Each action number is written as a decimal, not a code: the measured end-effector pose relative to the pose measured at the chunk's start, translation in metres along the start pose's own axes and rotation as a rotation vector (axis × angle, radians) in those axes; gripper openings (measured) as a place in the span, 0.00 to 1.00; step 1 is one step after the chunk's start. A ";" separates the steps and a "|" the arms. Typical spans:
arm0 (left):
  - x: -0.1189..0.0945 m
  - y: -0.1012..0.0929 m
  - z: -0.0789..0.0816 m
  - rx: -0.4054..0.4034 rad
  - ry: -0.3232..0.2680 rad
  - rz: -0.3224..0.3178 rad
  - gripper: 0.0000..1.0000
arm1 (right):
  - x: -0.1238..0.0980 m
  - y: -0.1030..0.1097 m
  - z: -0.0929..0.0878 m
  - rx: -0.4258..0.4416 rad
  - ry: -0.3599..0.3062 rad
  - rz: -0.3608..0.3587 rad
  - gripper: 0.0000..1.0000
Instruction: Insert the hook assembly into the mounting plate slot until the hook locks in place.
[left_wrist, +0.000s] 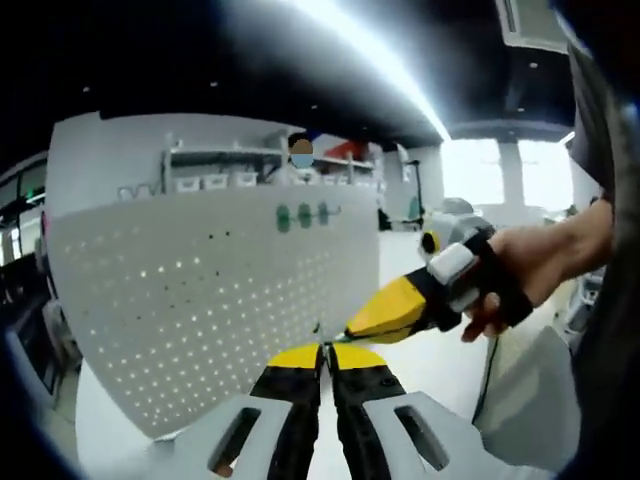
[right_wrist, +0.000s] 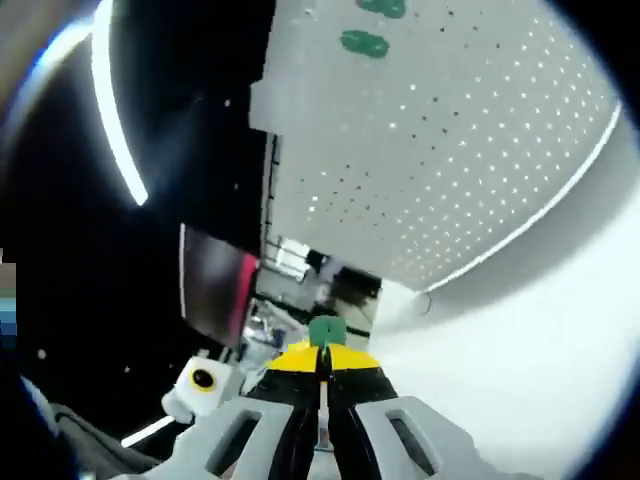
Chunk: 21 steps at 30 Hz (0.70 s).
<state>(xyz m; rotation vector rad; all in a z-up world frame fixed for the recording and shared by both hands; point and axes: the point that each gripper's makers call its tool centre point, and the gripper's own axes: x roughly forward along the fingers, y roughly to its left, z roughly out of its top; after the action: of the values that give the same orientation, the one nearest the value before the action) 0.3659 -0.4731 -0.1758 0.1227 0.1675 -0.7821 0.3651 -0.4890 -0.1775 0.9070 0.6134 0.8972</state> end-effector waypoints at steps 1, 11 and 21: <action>0.000 0.000 0.000 -0.004 0.001 0.001 0.03 | 0.001 0.001 0.000 -0.038 0.003 -0.008 0.00; 0.003 0.002 -0.008 -0.042 0.036 -0.008 0.03 | 0.007 0.014 -0.004 -0.545 0.094 -0.114 0.00; 0.001 0.002 -0.018 -0.107 0.075 -0.017 0.02 | 0.012 0.014 -0.019 -0.892 0.202 -0.173 0.00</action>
<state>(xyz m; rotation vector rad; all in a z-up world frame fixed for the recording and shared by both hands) 0.3657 -0.4695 -0.1936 0.0495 0.2808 -0.7841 0.3507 -0.4668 -0.1763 -0.0379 0.3846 0.9776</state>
